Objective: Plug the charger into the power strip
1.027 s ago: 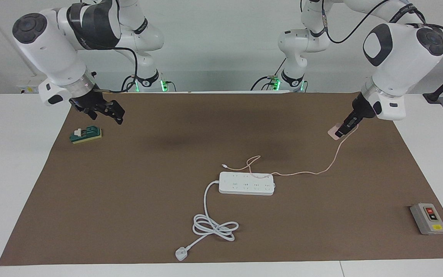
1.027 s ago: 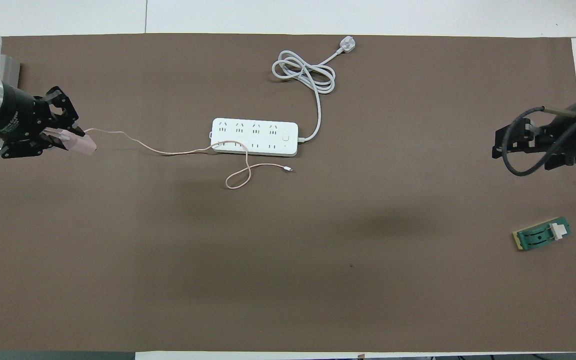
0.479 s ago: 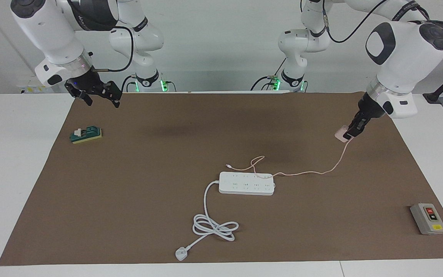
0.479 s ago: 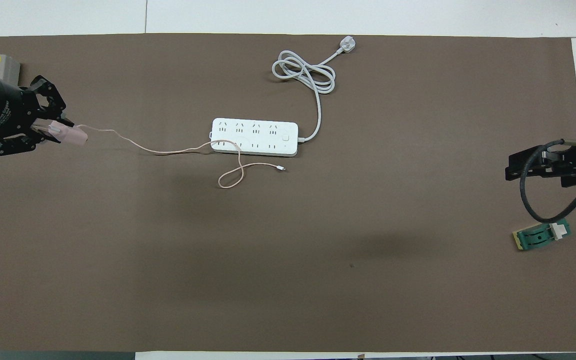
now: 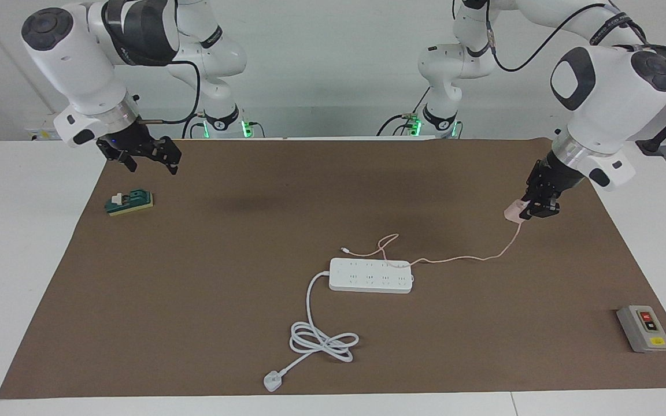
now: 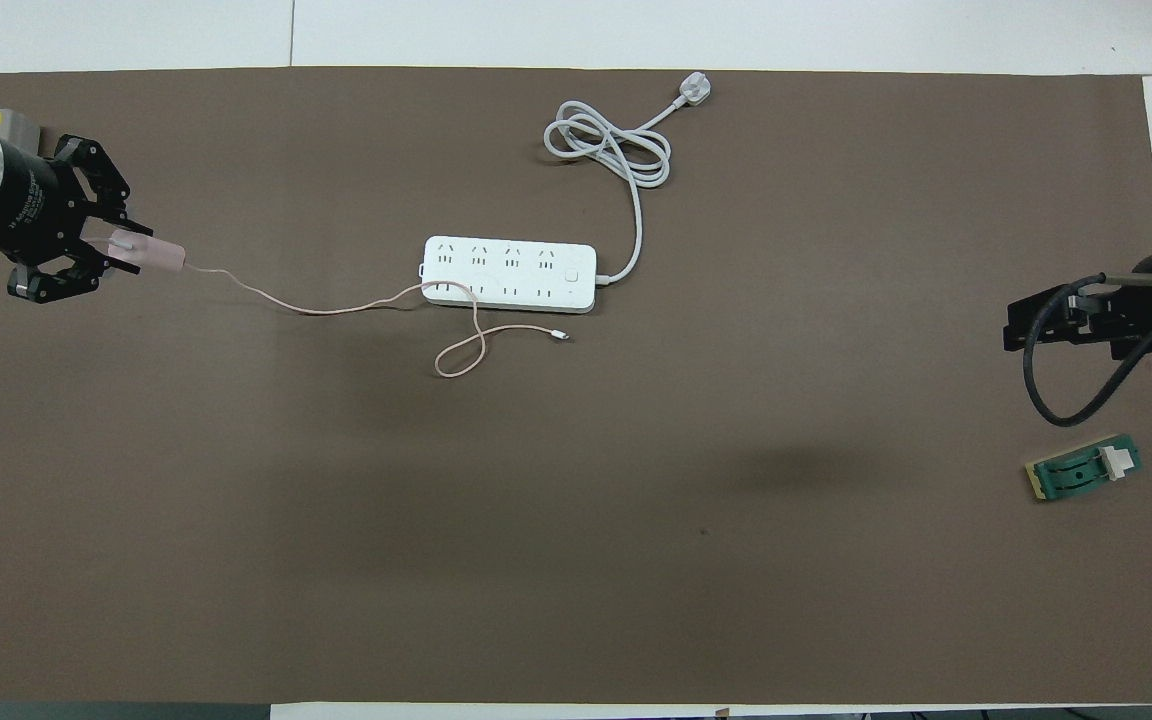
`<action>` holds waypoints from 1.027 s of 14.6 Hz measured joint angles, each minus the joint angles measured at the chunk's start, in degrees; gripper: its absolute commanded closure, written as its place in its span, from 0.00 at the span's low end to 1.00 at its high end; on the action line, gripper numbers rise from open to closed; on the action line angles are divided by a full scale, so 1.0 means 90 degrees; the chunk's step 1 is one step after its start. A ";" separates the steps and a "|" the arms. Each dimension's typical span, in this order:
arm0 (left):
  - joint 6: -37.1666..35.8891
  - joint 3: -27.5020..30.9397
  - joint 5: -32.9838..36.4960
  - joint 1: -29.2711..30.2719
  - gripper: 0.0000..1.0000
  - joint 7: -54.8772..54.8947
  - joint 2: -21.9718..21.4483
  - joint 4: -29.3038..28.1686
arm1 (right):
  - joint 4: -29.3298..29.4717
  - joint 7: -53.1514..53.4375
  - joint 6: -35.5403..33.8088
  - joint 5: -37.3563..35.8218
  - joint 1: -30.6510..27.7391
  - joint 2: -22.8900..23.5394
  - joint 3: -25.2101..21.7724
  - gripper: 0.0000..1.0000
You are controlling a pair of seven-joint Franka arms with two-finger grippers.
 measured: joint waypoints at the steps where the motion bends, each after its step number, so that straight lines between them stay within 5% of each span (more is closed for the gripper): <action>1: 0.0008 0.0000 0.0005 0.0000 1.00 -0.0020 0.0024 0.0010 | 0.0013 -0.0110 0.0064 -0.0031 0.0000 0.0001 -0.0007 0.00; 15: 0.0155 -0.0015 0.0121 -0.0040 1.00 -0.1297 0.0211 0.0140 | 0.0375 -0.0264 -0.0182 -0.0049 0.0074 0.0350 -0.0422 0.00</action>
